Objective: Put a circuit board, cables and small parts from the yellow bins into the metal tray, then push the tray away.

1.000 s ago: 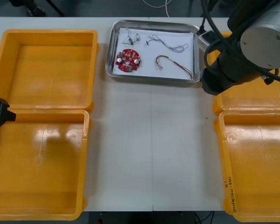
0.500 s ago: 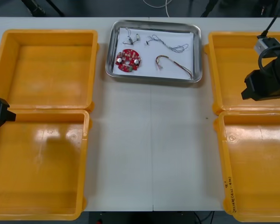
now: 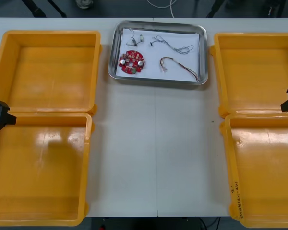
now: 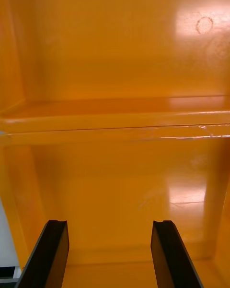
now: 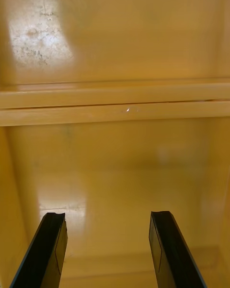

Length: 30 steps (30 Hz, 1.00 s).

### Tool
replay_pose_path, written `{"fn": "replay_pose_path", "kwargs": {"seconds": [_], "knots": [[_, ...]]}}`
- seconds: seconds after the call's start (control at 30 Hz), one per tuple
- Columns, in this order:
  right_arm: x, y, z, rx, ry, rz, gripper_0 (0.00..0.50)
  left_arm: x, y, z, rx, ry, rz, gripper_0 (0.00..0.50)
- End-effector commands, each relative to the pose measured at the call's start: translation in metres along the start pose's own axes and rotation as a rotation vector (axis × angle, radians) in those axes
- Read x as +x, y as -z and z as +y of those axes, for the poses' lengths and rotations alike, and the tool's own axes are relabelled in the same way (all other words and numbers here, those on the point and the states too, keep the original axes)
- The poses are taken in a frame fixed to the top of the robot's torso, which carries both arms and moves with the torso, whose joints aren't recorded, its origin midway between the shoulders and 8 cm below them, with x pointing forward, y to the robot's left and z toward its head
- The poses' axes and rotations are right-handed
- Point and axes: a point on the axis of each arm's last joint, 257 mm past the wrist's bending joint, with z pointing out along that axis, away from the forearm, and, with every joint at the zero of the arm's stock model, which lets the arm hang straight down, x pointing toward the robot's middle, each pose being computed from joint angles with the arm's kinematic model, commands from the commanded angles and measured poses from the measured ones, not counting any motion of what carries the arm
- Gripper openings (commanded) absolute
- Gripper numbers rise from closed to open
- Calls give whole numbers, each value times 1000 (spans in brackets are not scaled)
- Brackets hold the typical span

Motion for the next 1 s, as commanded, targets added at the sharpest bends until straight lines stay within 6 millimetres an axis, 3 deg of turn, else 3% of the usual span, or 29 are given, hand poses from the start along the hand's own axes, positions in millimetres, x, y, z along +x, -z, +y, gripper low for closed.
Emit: {"fn": "replay_pose_path", "kwargs": {"seconds": [0.03,0.47,0.8,1.0], "knots": [[-2,10,-31,10,-64,-38,500,-3,13,16,-58,-101,-16,500],[8,-2,-65,-7,-131,-87,500,-3,13,16,-58,-101,-16,500],[4,-15,-78,10,-107,-153,500,-3,13,16,-58,-101,-16,500],[5,-13,-84,26,-80,-155,500,-3,13,16,-58,-101,-16,500]]}}
